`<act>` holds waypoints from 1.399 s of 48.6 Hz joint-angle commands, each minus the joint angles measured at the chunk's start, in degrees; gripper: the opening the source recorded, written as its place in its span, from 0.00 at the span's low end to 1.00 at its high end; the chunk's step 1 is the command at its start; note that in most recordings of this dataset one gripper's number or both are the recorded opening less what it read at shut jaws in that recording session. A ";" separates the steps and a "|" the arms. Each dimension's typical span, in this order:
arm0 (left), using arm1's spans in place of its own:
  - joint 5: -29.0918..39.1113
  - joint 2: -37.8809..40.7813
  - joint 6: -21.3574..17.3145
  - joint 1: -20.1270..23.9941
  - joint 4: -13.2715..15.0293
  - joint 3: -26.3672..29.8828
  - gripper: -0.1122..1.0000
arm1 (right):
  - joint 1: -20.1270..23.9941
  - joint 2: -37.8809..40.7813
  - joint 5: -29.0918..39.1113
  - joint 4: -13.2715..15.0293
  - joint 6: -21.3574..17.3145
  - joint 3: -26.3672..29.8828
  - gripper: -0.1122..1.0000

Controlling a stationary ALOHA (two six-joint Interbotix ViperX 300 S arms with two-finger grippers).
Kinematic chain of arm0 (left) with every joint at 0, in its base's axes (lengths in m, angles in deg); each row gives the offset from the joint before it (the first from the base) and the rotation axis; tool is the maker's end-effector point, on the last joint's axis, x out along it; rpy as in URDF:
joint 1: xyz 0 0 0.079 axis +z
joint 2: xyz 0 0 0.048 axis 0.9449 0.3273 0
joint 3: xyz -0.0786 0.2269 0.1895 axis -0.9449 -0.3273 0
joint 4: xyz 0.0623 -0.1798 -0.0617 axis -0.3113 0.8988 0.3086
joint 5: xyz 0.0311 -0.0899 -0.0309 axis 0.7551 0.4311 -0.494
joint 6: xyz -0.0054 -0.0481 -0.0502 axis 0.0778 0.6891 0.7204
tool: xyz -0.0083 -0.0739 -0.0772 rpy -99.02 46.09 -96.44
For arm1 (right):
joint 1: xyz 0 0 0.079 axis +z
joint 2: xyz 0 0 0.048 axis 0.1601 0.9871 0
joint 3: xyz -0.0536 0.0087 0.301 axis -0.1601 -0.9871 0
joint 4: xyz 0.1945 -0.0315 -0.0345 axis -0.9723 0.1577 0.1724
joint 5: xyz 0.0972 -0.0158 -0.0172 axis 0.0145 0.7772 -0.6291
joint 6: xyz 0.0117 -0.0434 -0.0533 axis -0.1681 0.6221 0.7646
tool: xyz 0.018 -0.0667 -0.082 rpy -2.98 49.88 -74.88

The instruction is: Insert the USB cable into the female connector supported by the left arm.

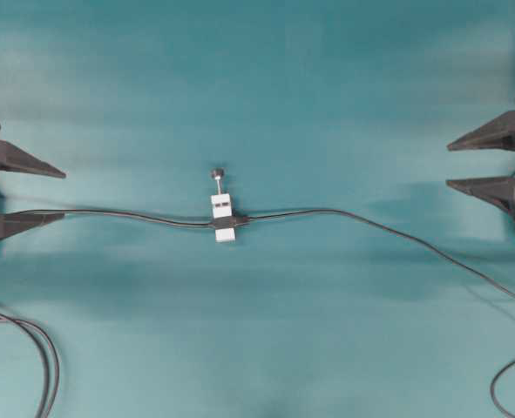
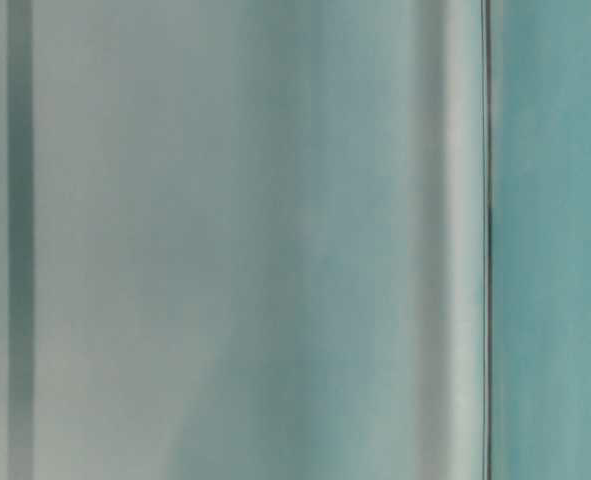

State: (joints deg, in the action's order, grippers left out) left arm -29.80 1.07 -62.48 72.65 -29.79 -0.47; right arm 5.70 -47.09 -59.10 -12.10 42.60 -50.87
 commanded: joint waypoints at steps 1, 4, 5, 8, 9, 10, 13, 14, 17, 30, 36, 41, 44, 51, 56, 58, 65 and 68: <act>-2.29 0.35 -1.41 0.09 -0.18 0.18 0.79 | 0.53 0.35 -1.41 0.18 1.41 0.53 0.72; -3.60 0.26 -1.58 0.09 -0.18 -0.44 0.79 | 0.53 0.35 -1.85 0.26 2.55 0.53 0.72; -4.04 0.35 -1.67 0.09 -0.18 -0.62 0.79 | 0.62 0.35 -2.02 0.18 2.90 0.44 0.72; -5.19 0.35 -1.32 0.09 -0.18 -1.49 0.79 | 0.70 0.35 -2.29 0.18 4.04 0.35 0.72; -5.36 0.26 -1.14 0.09 -0.18 -1.76 0.79 | 0.70 0.35 -2.29 0.18 4.31 0.26 0.72; -5.54 0.35 -1.05 0.09 -0.18 -2.02 0.79 | 0.70 0.35 -2.29 0.18 4.39 0.26 0.72; -5.80 0.26 -0.79 0.09 -0.18 -2.37 0.79 | 0.70 0.35 -2.29 0.18 4.48 0.18 0.72; -5.89 0.26 -0.79 0.09 -0.18 -2.37 0.79 | 0.70 0.35 -2.37 0.18 4.48 0.18 0.72; -5.89 0.35 -0.79 0.09 -0.18 -2.55 0.79 | 0.70 0.35 -2.37 0.18 4.39 0.18 0.72; -6.06 0.35 -1.14 0.09 -0.18 -3.16 0.79 | 0.70 0.35 -3.16 0.18 4.48 -0.26 0.72; -6.06 0.26 -1.32 0.09 -0.18 -3.25 0.79 | 0.70 0.35 -3.25 0.18 4.48 -0.26 0.72; -6.59 0.26 -1.58 0.09 -0.18 -3.60 0.79 | 0.70 0.35 -3.25 0.26 4.48 -0.26 0.72; -7.29 0.26 -1.67 0.09 -0.18 -3.96 0.79 | 0.70 0.35 -3.25 0.18 4.48 -0.26 0.72; -10.28 0.35 -1.76 0.09 -0.18 -5.54 0.79 | 0.70 0.35 -3.25 0.18 4.48 -0.26 0.72; -13.27 0.35 -1.76 0.09 -0.18 -7.03 0.79 | 0.70 0.35 -3.25 0.18 4.48 -0.26 0.72; -14.41 0.35 -1.76 0.09 -0.18 -7.47 0.79 | 0.70 0.35 -3.25 0.18 4.48 -0.26 0.72; -14.41 0.26 -1.67 0.09 -0.18 -7.56 0.79 | 0.70 0.35 -3.25 0.18 4.48 -0.26 0.72; -14.41 0.26 -1.67 0.09 -0.18 -7.56 0.79 | 0.70 0.35 -3.25 0.18 4.48 -0.26 0.72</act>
State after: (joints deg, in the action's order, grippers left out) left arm -43.60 0.98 -63.45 72.65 -29.79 -8.73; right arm 6.31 -47.09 -61.73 -12.10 47.08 -51.84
